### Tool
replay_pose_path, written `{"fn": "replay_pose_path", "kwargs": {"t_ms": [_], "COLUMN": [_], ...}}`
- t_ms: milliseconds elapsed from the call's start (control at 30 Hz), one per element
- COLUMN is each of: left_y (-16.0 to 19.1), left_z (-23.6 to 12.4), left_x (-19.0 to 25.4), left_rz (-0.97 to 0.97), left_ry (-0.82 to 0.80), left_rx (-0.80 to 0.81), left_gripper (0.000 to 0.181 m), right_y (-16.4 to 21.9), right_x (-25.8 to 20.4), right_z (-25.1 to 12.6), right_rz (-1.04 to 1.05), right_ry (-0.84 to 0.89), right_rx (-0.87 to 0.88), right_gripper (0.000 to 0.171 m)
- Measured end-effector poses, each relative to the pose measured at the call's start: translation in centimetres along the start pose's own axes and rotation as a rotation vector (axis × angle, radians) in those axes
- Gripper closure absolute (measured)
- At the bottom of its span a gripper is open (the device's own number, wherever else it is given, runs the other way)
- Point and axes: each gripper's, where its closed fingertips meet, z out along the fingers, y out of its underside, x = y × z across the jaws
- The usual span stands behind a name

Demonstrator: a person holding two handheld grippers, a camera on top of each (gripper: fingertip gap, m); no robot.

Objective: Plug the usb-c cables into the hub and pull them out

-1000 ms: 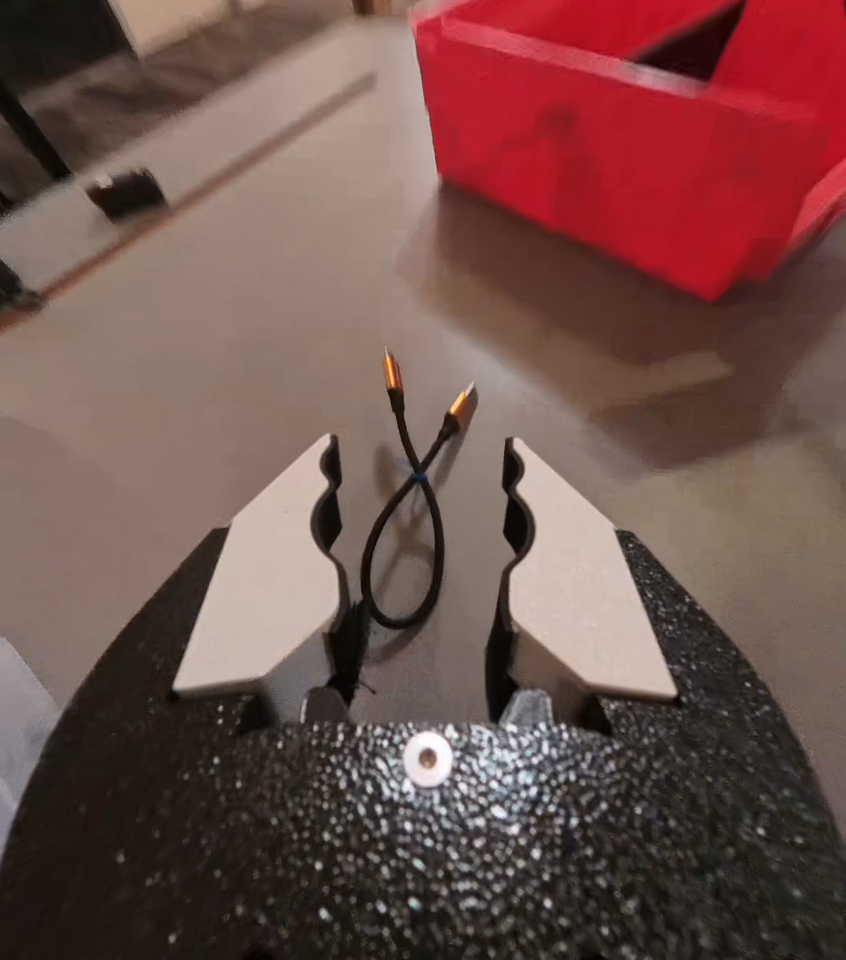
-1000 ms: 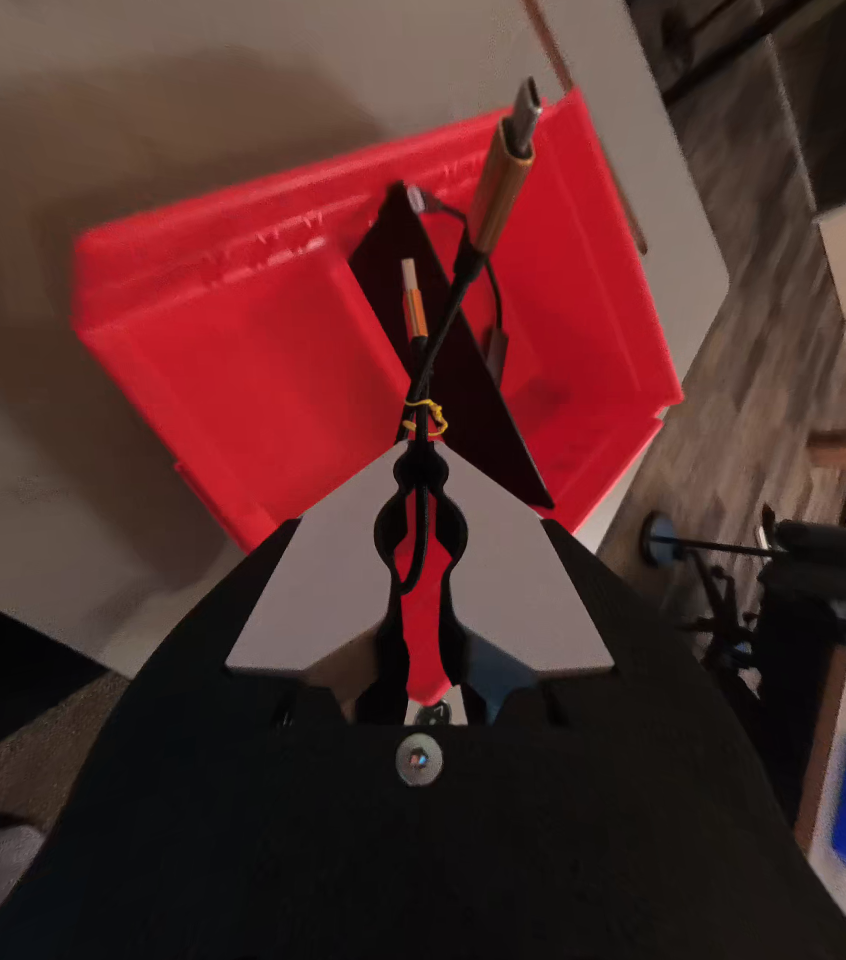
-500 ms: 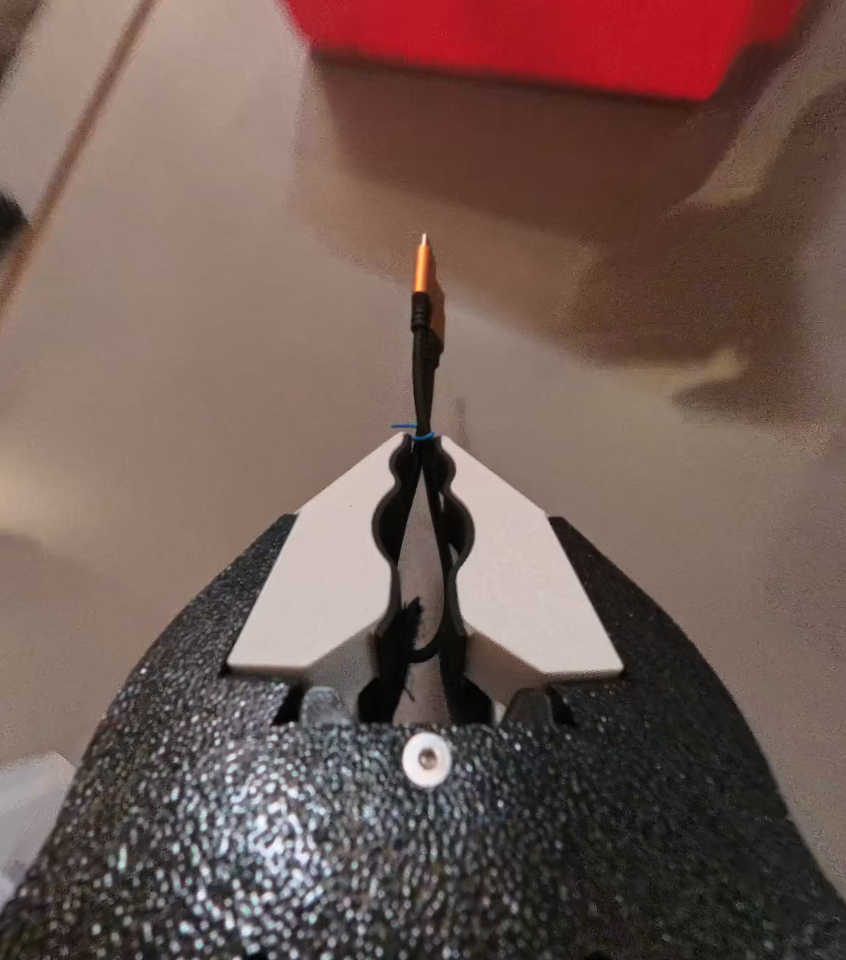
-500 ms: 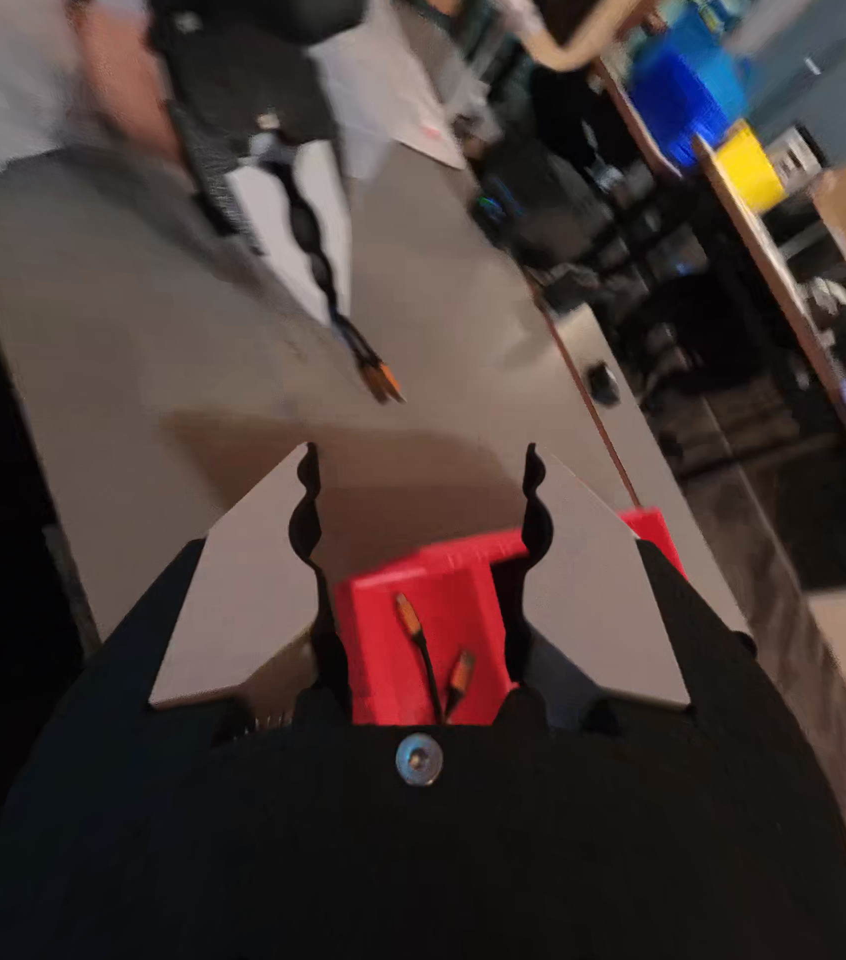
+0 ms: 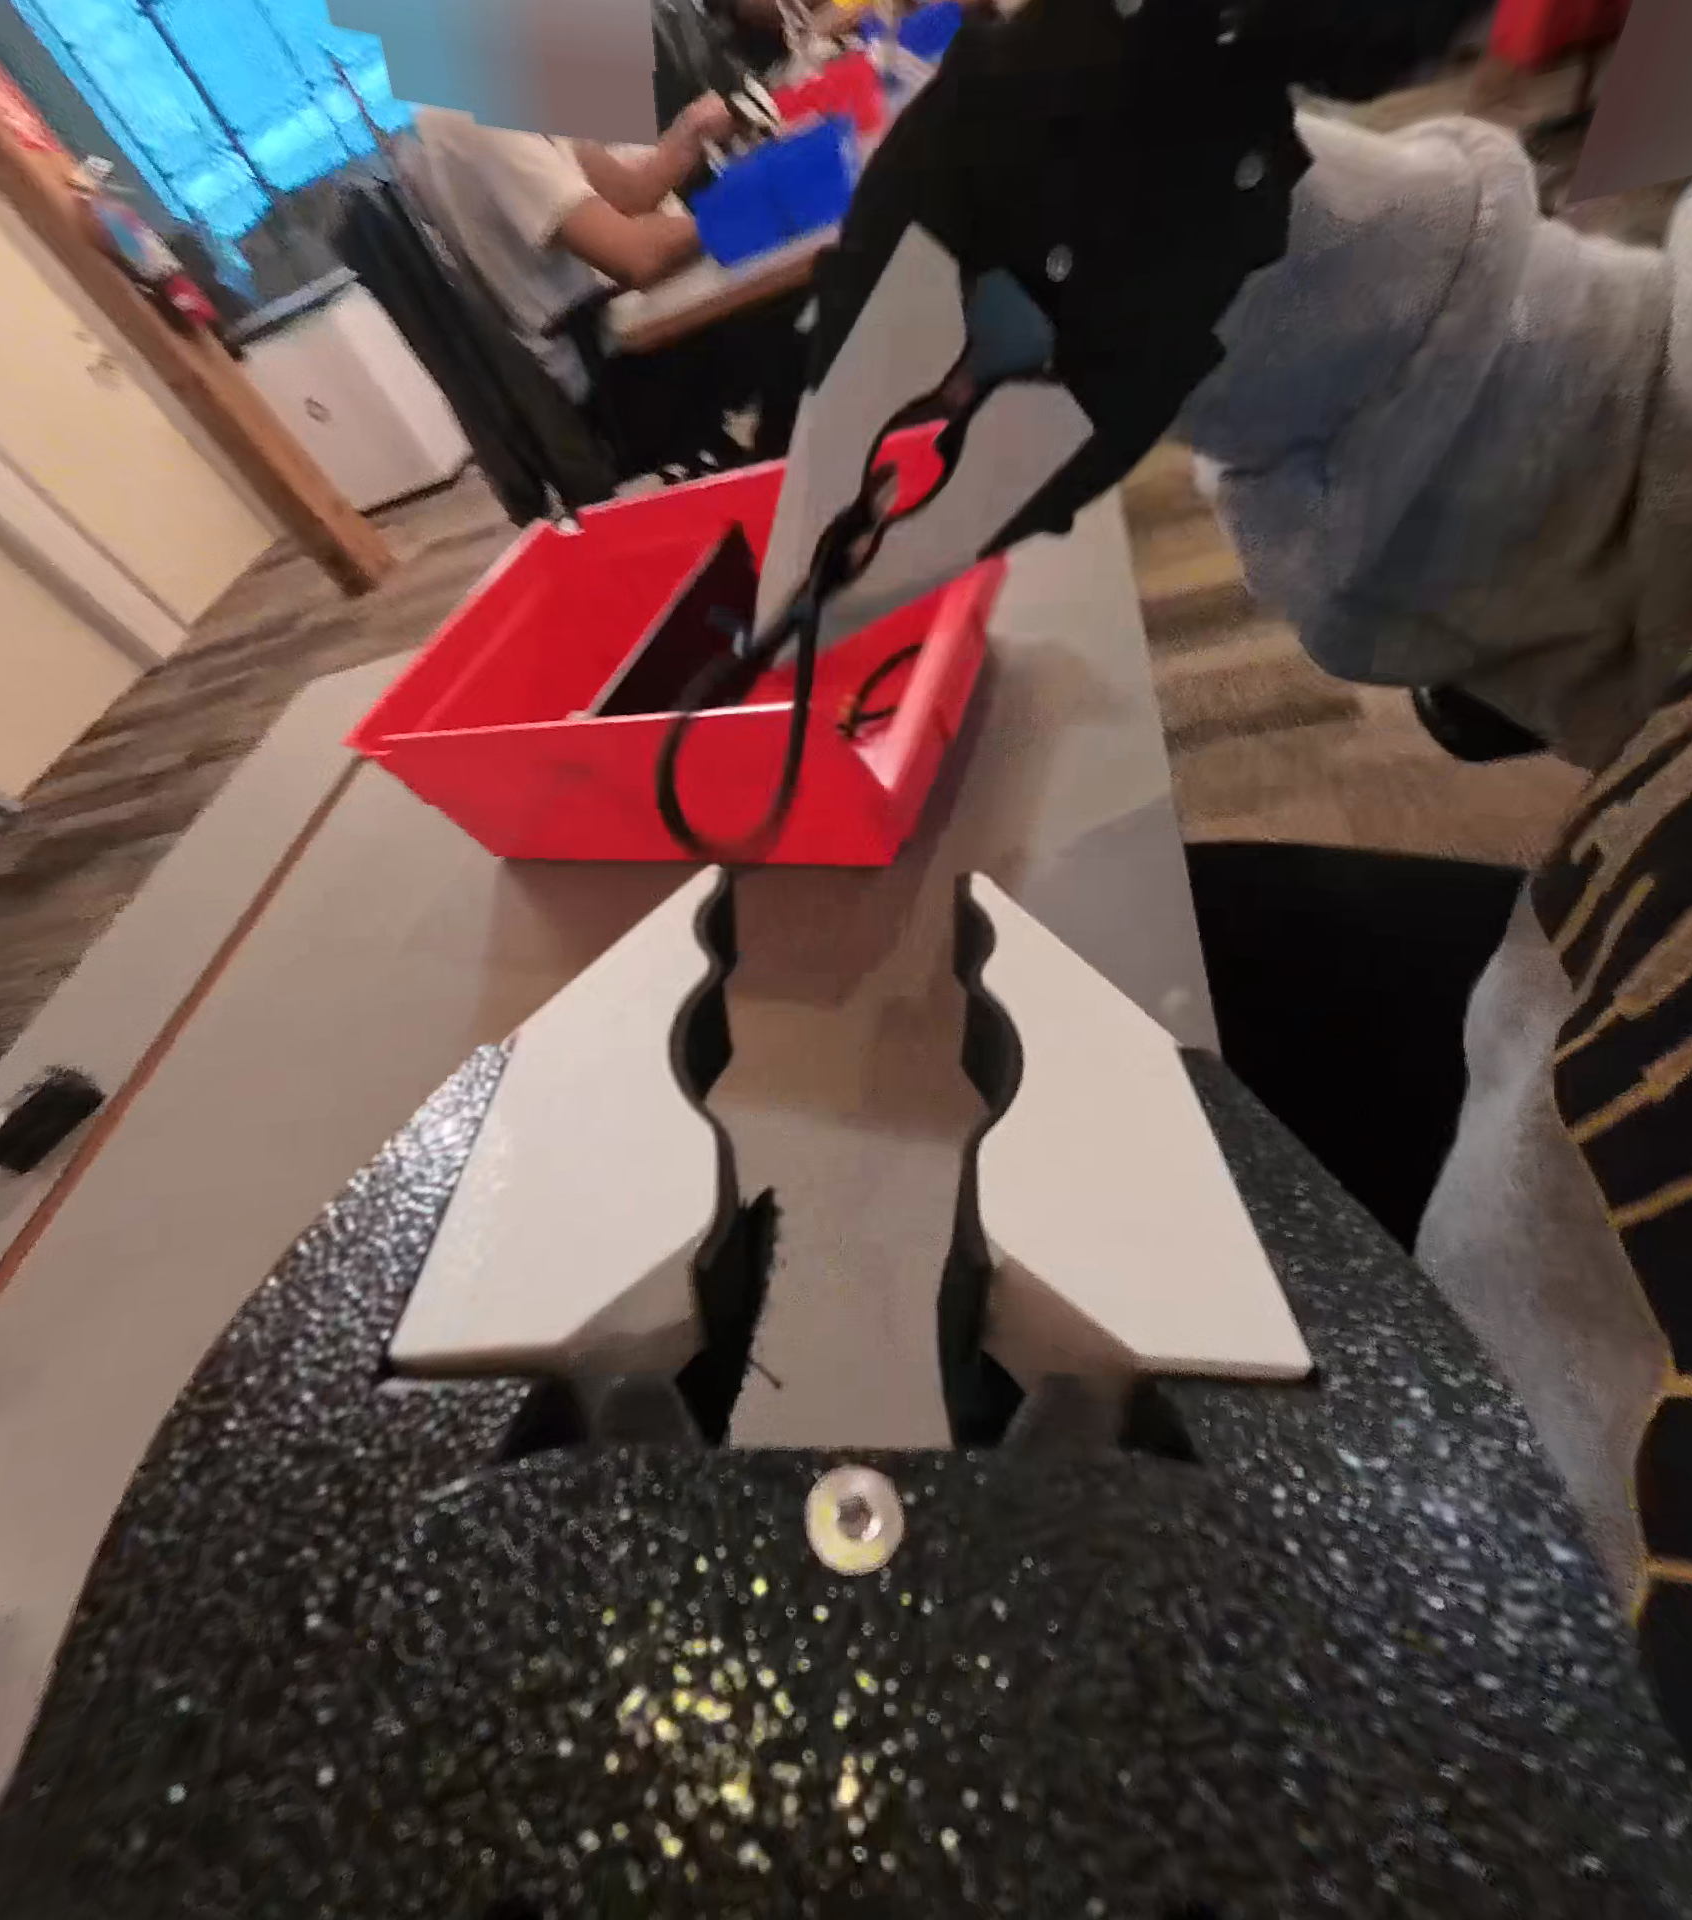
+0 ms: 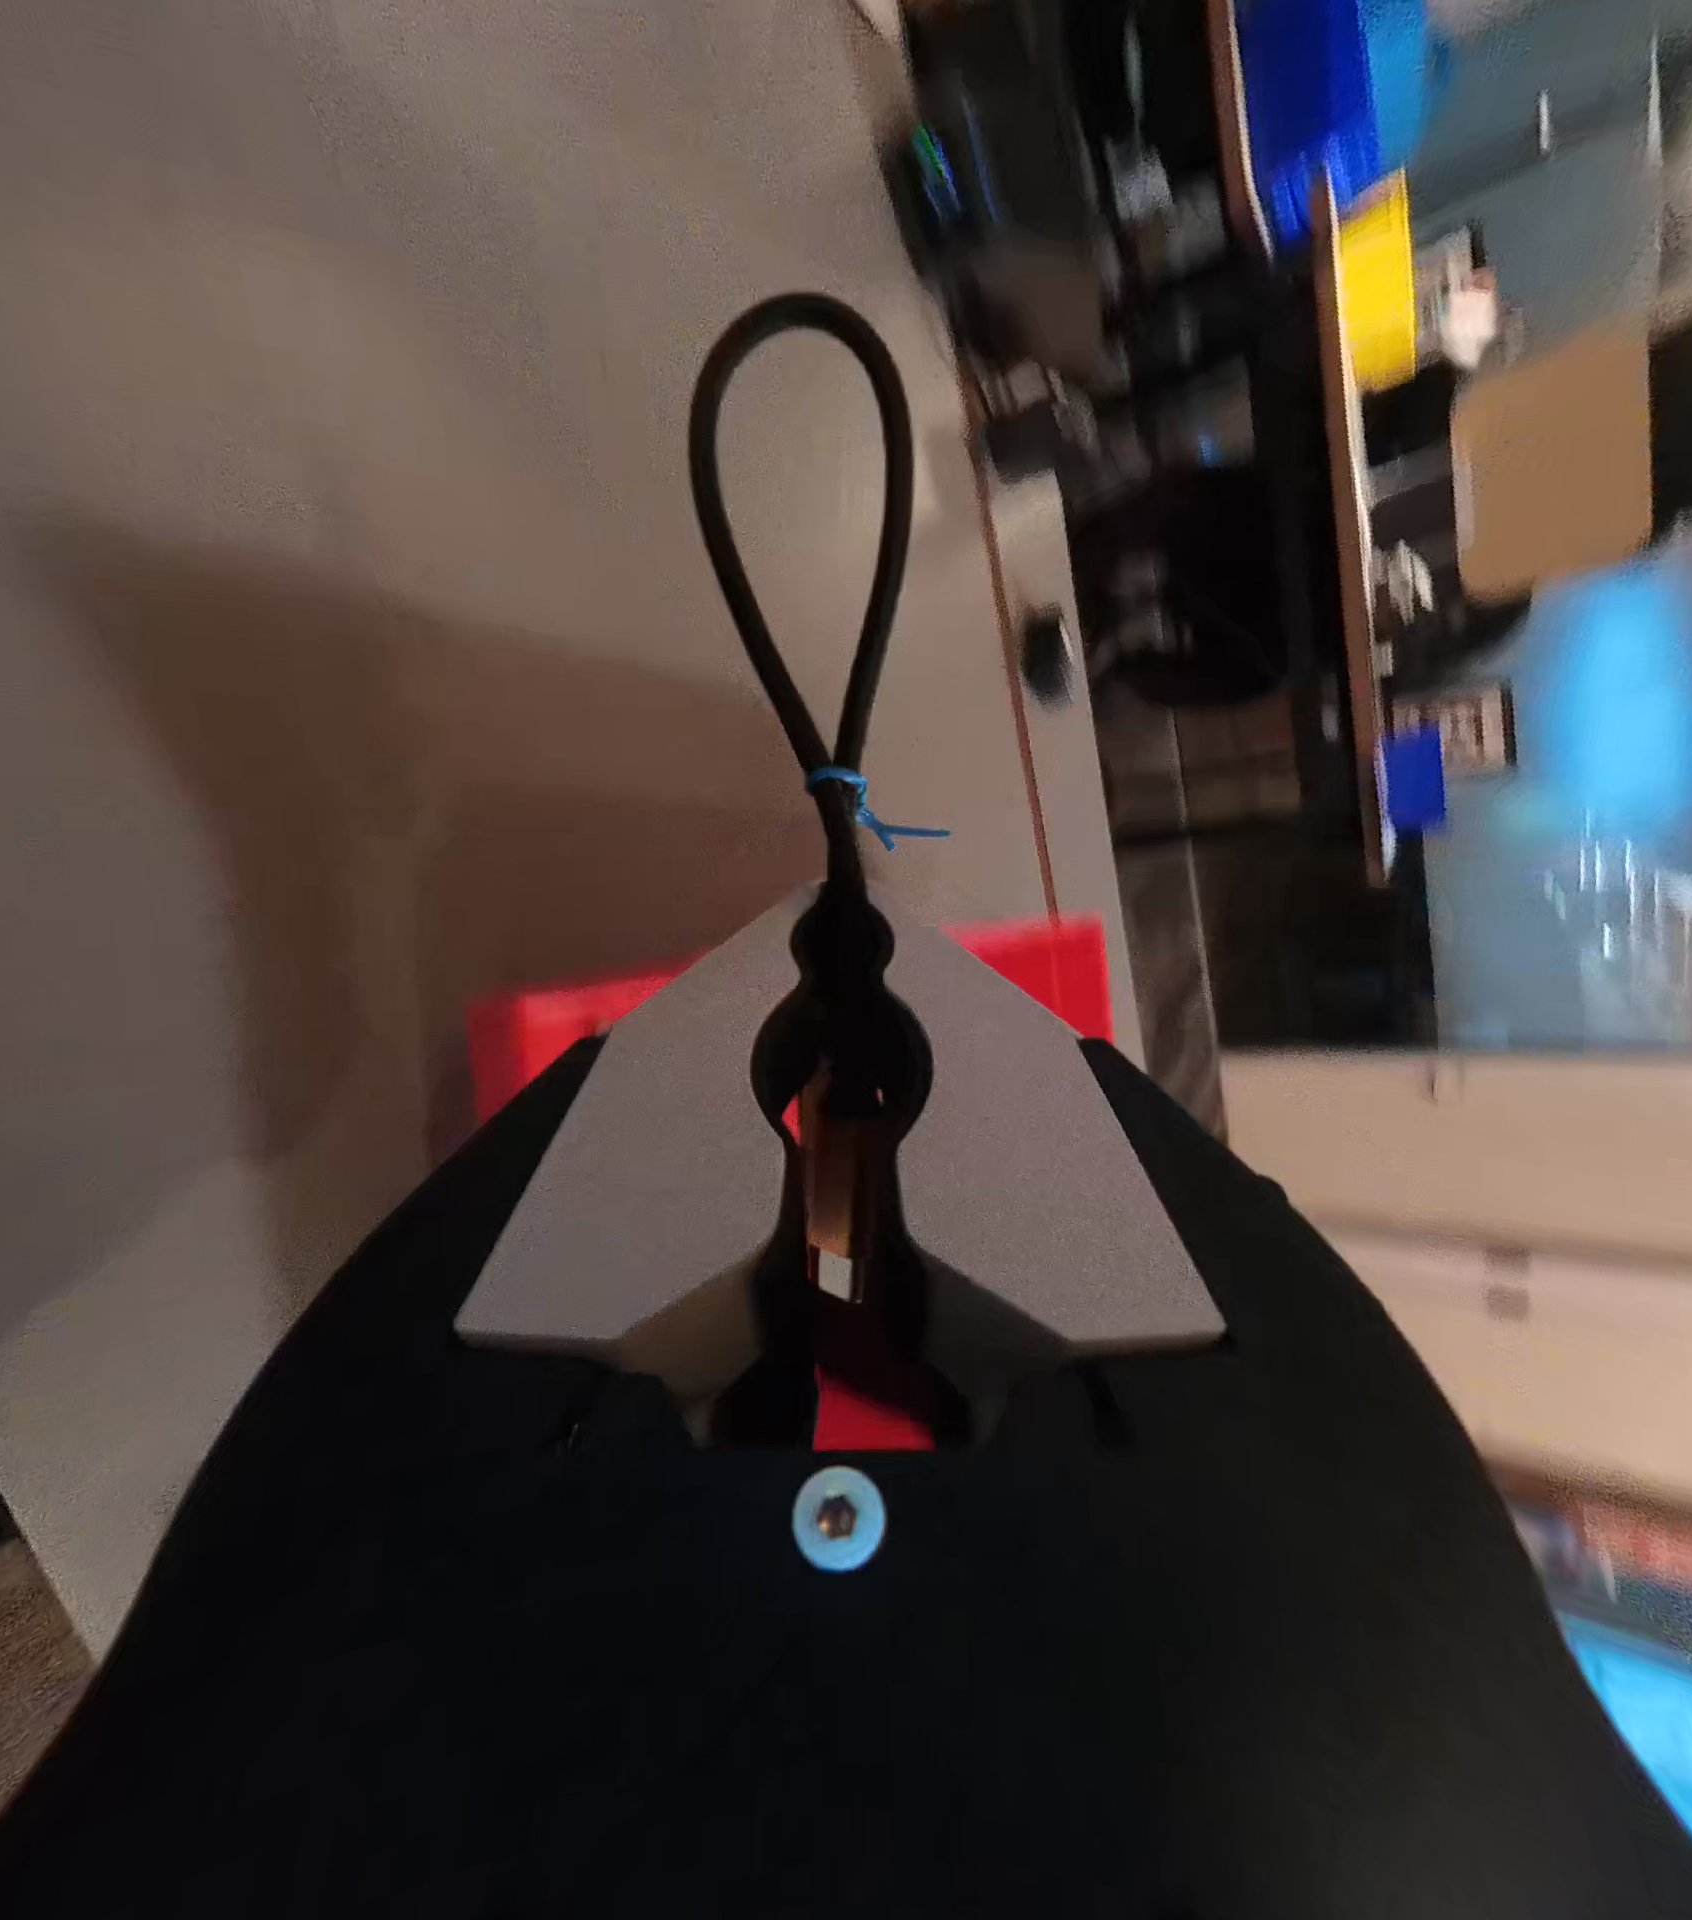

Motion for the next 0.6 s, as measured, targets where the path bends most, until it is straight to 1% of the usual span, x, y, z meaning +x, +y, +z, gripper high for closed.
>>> {"fn": "replay_pose_path", "kwargs": {"t_ms": [67,133,200,267,300,333,367,400,433,467,500,600], "left_y": [-0.1,0.7,2.3,4.0,4.7,5.0,5.4,5.8,6.3,6.8,7.5,10.2], "left_z": [-2.6,-5.5,-8.6,-11.9,-13.6,-15.3,-17.1,-18.9,-20.6,-22.1,-23.2,-25.6], "left_x": [-2.0,-4.2,-6.3,-7.8,-8.2,-8.5,-8.8,-9.2,-9.7,-10.1,-10.6,-12.6], "left_rz": [-0.032,-0.082,-0.151,-0.211,-0.208,-0.185,-0.163,-0.151,-0.149,-0.154,-0.163,-0.192], "left_ry": [-0.126,-0.263,-0.405,-0.533,-0.598,-0.669,-0.737,-0.804,-0.864,-0.902,-0.916,-0.882], "left_rx": [0.026,0.005,-0.050,-0.130,-0.176,-0.218,-0.266,-0.321,-0.371,-0.413,-0.457,-0.597], "left_gripper": [0.138,0.135,0.130,0.124,0.122,0.119,0.116,0.114,0.114,0.117,0.120,0.127], "right_y": [5.2,10.3,14.5,17.5,18.6,19.4,19.9,20.1,19.9,19.6,18.9,15.7], "right_x": [2.6,3.7,2.7,0.7,-0.2,-0.7,-1.0,-1.0,-0.6,0.1,0.9,3.7], "right_z": [-1.5,-2.6,-2.7,-2.1,-1.6,-1.3,-1.1,-1.1,-1.1,-1.2,-1.3,-1.9], "right_rz": [0.099,0.187,0.246,0.322,0.370,0.415,0.454,0.497,0.547,0.589,0.610,0.583], "right_ry": [0.060,0.081,0.027,-0.072,-0.109,-0.124,-0.125,-0.116,-0.094,-0.061,-0.028,0.082], "right_rx": [-0.137,-0.275,-0.392,-0.470,-0.497,-0.515,-0.528,-0.536,-0.531,-0.507,-0.473,-0.336], "right_gripper": [0.171,0.171,0.171,0.171,0.171,0.166,0.134,0.112,0.101,0.095,0.093,0.090]}}
